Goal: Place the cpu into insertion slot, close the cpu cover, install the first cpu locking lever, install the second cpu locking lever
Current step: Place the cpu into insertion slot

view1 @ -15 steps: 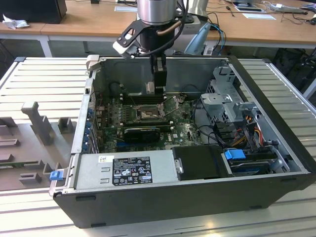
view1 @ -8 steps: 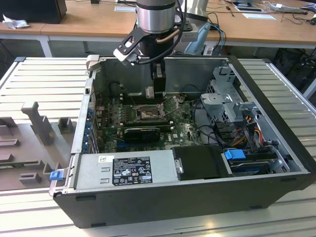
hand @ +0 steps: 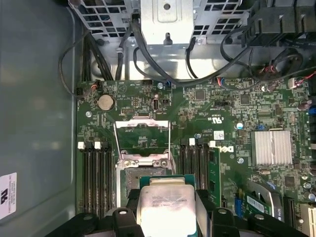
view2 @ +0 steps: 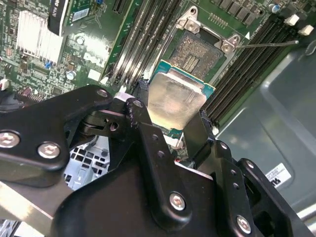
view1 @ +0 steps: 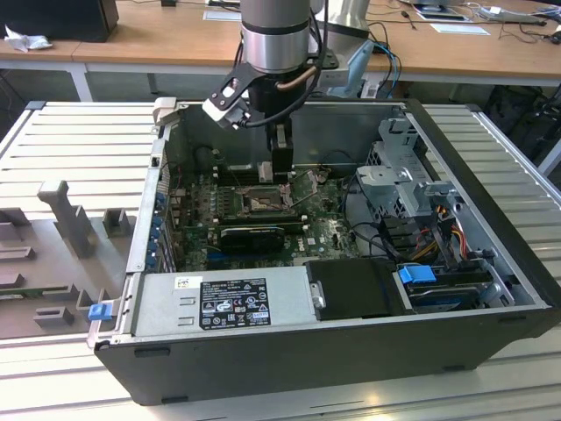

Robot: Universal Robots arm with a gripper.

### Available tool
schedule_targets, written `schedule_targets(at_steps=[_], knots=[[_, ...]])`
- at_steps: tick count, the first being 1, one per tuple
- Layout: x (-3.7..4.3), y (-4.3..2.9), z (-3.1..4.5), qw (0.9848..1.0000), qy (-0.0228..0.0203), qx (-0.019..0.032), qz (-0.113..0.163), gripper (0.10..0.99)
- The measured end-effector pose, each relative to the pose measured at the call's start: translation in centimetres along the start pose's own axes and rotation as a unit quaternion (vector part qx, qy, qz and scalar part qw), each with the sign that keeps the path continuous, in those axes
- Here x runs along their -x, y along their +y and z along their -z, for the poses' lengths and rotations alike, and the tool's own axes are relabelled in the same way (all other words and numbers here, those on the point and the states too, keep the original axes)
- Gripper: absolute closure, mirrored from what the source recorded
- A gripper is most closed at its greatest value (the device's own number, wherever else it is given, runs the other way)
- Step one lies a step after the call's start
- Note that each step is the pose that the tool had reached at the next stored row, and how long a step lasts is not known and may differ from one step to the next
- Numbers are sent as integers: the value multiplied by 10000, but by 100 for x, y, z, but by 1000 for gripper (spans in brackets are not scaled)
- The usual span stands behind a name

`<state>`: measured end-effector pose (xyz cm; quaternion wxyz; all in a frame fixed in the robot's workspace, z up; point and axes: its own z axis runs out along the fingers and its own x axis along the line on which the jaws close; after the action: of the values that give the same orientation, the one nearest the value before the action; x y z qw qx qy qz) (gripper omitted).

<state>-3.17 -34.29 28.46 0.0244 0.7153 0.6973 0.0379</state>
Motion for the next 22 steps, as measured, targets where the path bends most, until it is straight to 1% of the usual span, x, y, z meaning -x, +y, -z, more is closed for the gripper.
schedule_targets(at_steps=[4, 6, 9, 12, 18, 20, 22], knots=[[-6, -11, -100, 10000, -1, 0, 0, 557], [-10, -17, -166, 10000, 1, -1, 1, 557], [-10, -20, -191, 10000, 1, -2, 0, 557], [-10, -22, -216, 10000, 17, -2, -1, 557], [-9, -26, -262, 10000, 19, -2, -1, 557], [-14, -29, -291, 10000, 18, -2, -2, 557], [-38, -34, -333, 10000, 18, -2, -2, 557]])
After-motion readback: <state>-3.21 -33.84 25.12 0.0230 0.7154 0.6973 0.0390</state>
